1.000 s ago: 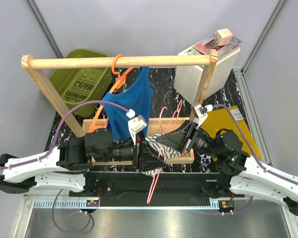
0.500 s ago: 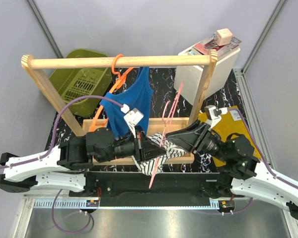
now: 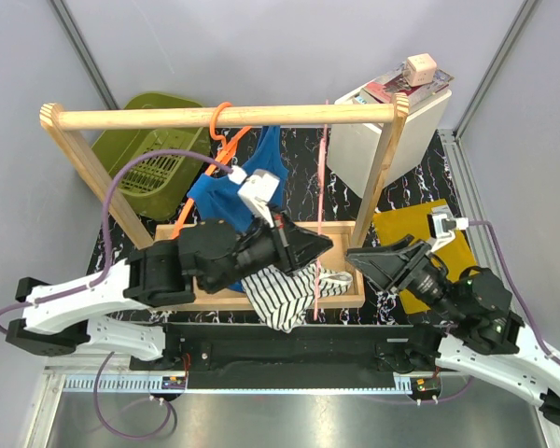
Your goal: Remove the tank top from the hanger
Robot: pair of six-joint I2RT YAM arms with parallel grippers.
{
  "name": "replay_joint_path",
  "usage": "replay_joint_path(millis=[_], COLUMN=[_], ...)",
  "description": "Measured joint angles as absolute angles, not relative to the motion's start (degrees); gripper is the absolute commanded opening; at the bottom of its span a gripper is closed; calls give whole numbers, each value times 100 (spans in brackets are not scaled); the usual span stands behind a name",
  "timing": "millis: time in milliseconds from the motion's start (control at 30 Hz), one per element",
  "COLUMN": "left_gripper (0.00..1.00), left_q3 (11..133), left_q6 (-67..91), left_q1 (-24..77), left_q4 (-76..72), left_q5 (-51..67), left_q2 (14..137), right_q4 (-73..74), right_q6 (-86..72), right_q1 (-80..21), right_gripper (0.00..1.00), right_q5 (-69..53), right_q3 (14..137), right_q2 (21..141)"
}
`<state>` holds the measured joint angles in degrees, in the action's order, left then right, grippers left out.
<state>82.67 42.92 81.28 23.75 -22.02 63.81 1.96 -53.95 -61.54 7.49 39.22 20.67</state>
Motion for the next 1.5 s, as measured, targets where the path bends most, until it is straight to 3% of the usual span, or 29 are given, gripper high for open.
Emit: replay_joint_path(millis=[567,867,1067,1333,1467,1500], left_gripper=[0,0,12,13,28,39], left_q3=[10134,10538,10516,10197,10182,10178], left_q6=[4189,4244,4324,4379,4359,4357], left_q1=[7157,6921,6882,6845,6829,6825], left_q4=[2425,2432,2427,2285,2281,2279], left_q5=[-1625,-1323,-1302,-1339,-1339,-1332], left_q2=[8381,8965,9030,9026,9021,9015], right_q4=[1275,1798,2001,2137,2154,2163], right_q6=[-5247,-5137,-5122,-5122,-5124,-5124], right_q1=[-6154,-6154,-6154,-6154,-6154,-6154], right_gripper=[73,73,73,73,73,73], right_q5=[1317,1660,1785,1879,1900,1900], right_q3=[4021,4025,4027,4027,4027,4027], right_q2=[1225,1048,753,698,768,799])
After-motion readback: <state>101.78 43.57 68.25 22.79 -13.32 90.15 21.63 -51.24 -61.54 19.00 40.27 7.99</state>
